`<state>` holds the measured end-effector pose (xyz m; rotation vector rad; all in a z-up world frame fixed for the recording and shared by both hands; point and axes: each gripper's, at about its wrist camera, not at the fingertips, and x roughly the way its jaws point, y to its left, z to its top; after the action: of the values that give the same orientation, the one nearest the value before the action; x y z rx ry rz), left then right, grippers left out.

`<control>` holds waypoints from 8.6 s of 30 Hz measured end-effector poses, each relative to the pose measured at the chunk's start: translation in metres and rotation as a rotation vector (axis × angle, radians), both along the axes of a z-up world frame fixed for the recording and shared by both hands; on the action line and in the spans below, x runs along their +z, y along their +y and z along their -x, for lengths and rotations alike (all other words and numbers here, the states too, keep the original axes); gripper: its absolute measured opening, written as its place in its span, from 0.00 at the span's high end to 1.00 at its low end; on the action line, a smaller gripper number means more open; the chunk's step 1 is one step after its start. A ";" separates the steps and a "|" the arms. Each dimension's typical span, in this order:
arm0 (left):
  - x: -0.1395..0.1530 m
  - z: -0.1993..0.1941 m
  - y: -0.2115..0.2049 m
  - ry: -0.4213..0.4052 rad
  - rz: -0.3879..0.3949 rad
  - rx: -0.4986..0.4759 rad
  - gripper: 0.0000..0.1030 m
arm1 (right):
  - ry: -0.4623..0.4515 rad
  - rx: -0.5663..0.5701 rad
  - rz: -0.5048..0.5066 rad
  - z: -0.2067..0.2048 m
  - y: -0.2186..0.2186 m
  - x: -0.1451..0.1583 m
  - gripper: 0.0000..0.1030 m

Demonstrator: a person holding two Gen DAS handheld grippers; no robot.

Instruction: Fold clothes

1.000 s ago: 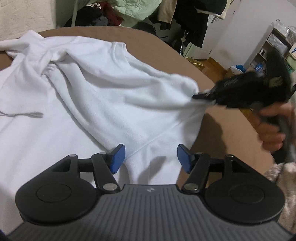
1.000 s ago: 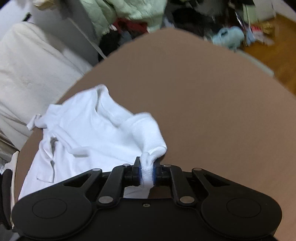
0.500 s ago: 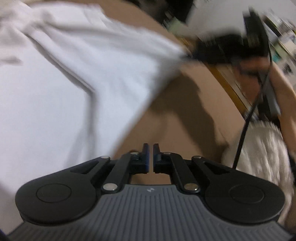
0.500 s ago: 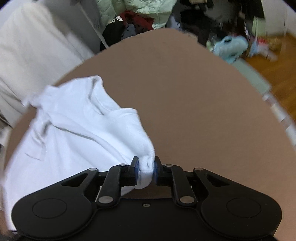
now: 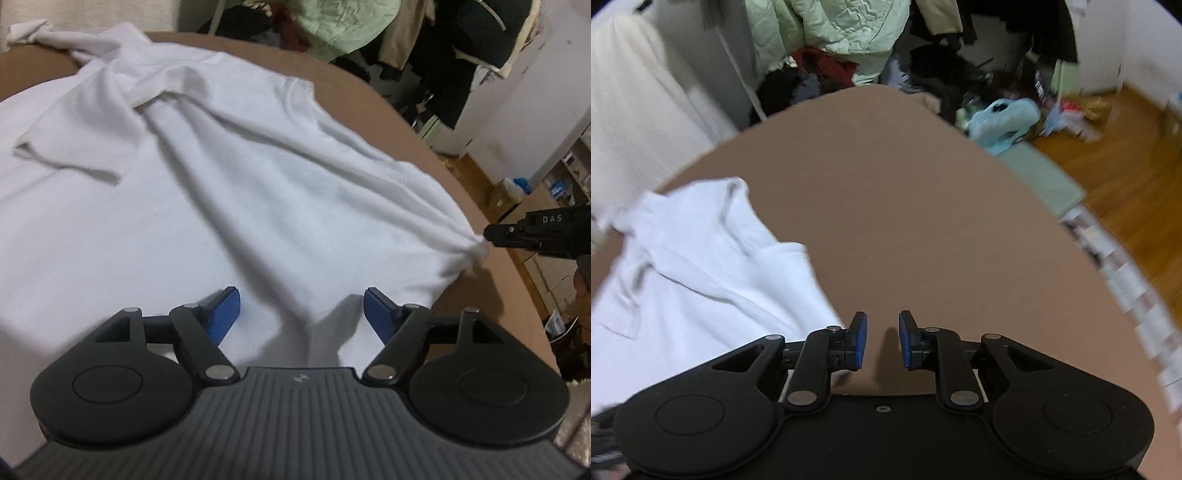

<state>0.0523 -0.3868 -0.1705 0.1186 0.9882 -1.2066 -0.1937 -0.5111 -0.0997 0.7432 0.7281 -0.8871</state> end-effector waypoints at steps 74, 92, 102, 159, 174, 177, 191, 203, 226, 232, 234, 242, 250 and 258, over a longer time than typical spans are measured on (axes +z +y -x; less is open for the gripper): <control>-0.024 0.068 0.055 0.424 0.018 0.062 0.91 | 0.122 0.089 -0.015 -0.012 -0.006 -0.020 0.89; 0.037 -0.089 0.033 -0.147 -0.085 0.184 0.28 | -0.205 0.632 0.221 -0.077 0.044 0.018 0.43; 0.067 -0.148 -0.033 -0.259 -0.105 0.162 0.93 | 0.055 0.800 0.300 -0.106 0.051 -0.021 0.92; 0.007 0.075 0.043 0.304 -0.024 0.036 0.71 | -0.057 -0.083 0.050 0.046 0.013 0.015 0.57; 0.007 0.069 0.058 0.294 -0.081 0.033 0.57 | -0.141 0.047 0.007 0.009 0.023 0.022 0.52; 0.006 0.065 0.065 0.333 -0.085 0.039 0.58 | -0.156 0.086 -0.005 -0.001 0.026 0.024 0.51; 0.061 0.051 0.119 0.113 -0.044 0.154 0.44 | -0.124 0.185 0.011 -0.030 0.046 0.026 0.50; 0.033 0.029 0.169 0.153 -0.237 0.304 0.41 | -0.271 0.367 -0.037 -0.044 0.067 0.032 0.46; 0.014 0.007 0.324 0.269 -0.261 0.667 0.12 | -0.211 0.553 -0.469 -0.058 0.249 -0.028 0.39; 0.011 -0.006 0.309 0.172 -0.270 0.639 0.61 | -0.207 0.556 -0.541 -0.076 0.284 -0.059 0.36; 0.020 0.000 0.302 0.069 -0.301 0.589 0.92 | -0.250 0.601 -0.541 -0.084 0.297 -0.063 0.74; 0.054 0.028 0.328 0.017 -0.309 0.620 0.79 | -0.254 0.738 -0.584 -0.071 0.314 -0.048 0.94; 0.060 0.019 0.313 -0.076 -0.414 0.637 0.56 | -0.062 0.819 -0.506 -0.084 0.316 -0.023 0.67; 0.125 -0.026 0.259 -0.090 -0.209 0.527 0.46 | -0.267 0.674 -0.242 -0.100 0.186 0.064 0.53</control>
<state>0.0787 -0.1277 -0.0457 0.0696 0.9855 -0.6117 -0.0936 -0.3253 -0.0360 0.7411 0.7820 -0.0855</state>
